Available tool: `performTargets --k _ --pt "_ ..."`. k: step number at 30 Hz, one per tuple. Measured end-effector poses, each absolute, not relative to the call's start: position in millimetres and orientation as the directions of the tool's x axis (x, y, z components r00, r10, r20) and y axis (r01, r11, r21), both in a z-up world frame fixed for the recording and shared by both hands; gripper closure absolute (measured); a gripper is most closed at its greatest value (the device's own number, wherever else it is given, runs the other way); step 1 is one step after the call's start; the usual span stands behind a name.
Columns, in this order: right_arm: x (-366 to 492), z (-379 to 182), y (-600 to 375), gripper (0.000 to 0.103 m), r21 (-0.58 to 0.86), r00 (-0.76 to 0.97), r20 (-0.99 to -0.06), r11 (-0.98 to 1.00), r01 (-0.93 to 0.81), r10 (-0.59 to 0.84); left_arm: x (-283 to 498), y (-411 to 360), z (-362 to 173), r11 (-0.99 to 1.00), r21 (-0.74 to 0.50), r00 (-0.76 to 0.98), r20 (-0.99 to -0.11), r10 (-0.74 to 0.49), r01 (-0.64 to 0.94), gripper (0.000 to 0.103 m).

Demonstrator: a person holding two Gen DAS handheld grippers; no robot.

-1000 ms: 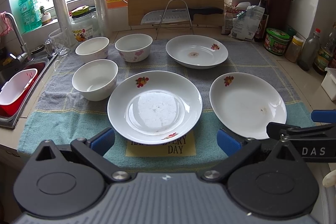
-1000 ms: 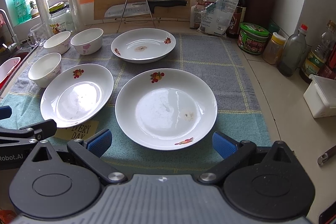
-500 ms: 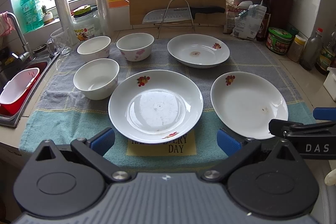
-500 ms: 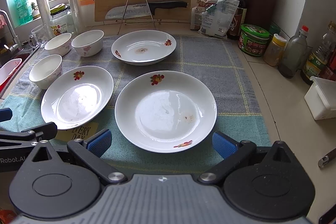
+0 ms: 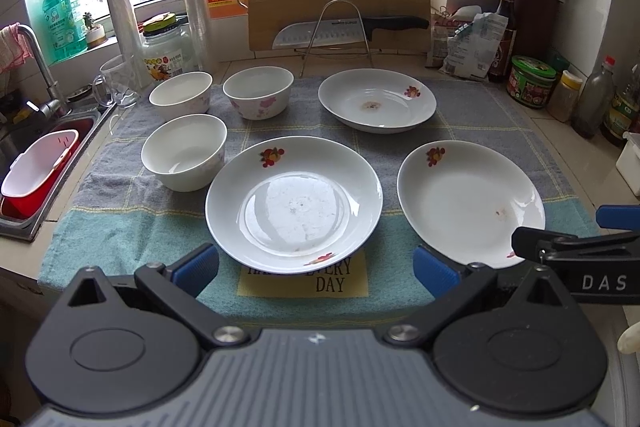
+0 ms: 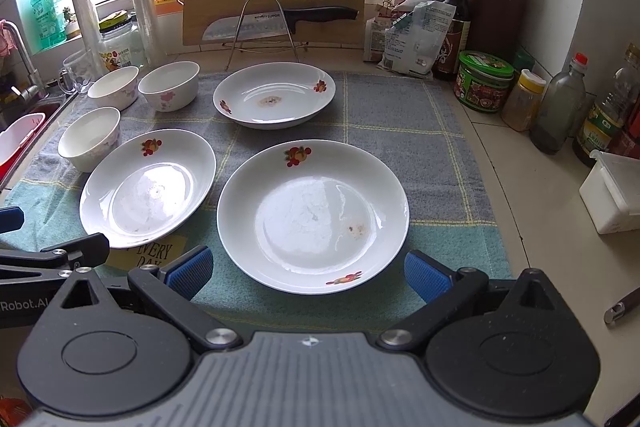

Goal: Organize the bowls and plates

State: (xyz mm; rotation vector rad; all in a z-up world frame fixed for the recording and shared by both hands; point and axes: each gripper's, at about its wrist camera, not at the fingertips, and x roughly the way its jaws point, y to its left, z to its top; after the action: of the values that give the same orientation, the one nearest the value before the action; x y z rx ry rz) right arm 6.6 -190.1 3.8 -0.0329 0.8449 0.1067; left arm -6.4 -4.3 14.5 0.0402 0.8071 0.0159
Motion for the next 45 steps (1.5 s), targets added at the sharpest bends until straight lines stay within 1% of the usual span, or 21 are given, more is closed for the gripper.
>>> performTargets --k 12,16,20,26,33,35,40,45 --pt "3 6 -199 0.000 0.017 0.674 -0.731 0.991 -0.136 0.105 -12 -15 19 0.999 0.045 0.707 -0.706 0.036 -0.006 0.001" --pt "1 7 -204 0.000 0.019 0.684 -0.719 0.987 -0.158 0.123 -14 -20 20 1.000 0.027 0.717 -0.696 0.029 -0.014 0.001" --pt "-2 5 -212 0.000 0.029 0.700 -0.697 0.982 -0.189 0.156 -15 -26 21 1.000 0.013 0.727 -0.687 0.019 -0.013 0.001" --pt "-9 0 -229 0.000 0.058 0.716 -0.655 0.961 -0.271 0.241 -16 -39 20 1.000 0.016 0.735 -0.678 0.018 -0.010 0.001" --pt "-15 -12 -245 0.000 0.062 0.716 -0.631 0.939 -0.337 0.299 -12 -48 22 1.000 -0.008 0.751 -0.660 -0.016 0.014 0.001" --pt "-14 -17 -249 0.000 0.069 0.711 -0.632 0.936 -0.347 0.310 -9 -48 22 0.999 -0.028 0.752 -0.657 -0.043 0.032 0.001" --pt "-12 -33 -255 0.000 0.080 0.700 -0.637 0.931 -0.355 0.322 5 -49 22 0.997 -0.055 0.737 -0.671 -0.081 0.059 0.001" --pt "-7 -50 -258 0.000 0.094 0.690 -0.650 0.935 -0.343 0.318 22 -51 17 0.994 -0.031 0.733 -0.673 -0.097 0.103 0.001"
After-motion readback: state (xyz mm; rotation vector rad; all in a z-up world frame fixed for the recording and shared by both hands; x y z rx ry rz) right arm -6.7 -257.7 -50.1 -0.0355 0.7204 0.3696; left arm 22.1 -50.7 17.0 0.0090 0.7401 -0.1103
